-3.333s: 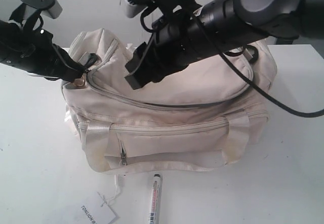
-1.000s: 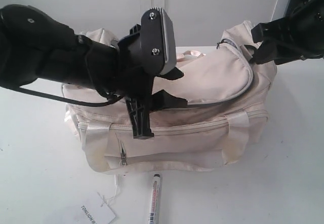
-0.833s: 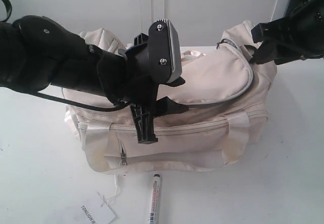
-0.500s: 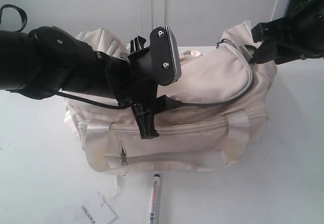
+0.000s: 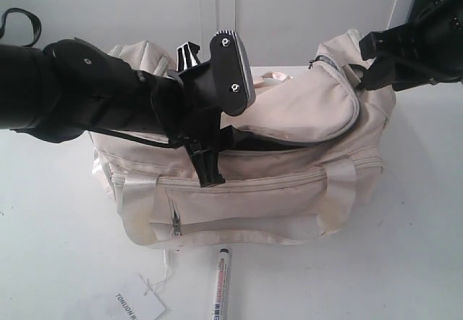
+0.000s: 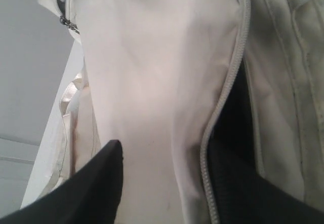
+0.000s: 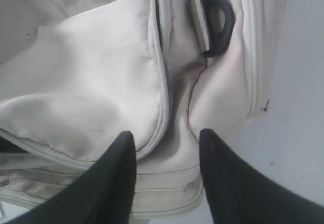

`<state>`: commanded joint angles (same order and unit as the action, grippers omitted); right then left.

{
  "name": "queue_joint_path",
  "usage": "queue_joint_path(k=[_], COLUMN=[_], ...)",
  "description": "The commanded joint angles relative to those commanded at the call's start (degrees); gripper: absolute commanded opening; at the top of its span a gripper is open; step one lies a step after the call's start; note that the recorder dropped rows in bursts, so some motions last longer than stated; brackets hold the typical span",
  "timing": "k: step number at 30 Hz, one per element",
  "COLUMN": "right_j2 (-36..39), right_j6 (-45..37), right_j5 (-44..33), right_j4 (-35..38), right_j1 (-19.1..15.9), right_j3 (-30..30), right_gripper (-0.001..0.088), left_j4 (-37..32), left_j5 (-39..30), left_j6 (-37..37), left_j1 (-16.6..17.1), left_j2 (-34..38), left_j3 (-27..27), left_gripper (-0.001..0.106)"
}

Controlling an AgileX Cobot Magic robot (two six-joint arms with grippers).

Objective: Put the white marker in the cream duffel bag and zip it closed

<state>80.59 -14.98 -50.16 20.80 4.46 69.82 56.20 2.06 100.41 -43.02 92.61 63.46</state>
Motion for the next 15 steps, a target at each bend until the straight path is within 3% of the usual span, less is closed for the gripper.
queue_joint_path(k=[15], right_j2=[0.0], right_j6=[0.0], right_j5=[0.2], right_j4=[0.0], right_j1=[0.0], right_j3=[0.0], right_gripper=[0.039], left_j4=[0.3], left_j5=[-0.1], left_j6=[2.7], left_j1=[0.1], left_j2=[-0.9], left_j3=[0.0], left_gripper=[0.054])
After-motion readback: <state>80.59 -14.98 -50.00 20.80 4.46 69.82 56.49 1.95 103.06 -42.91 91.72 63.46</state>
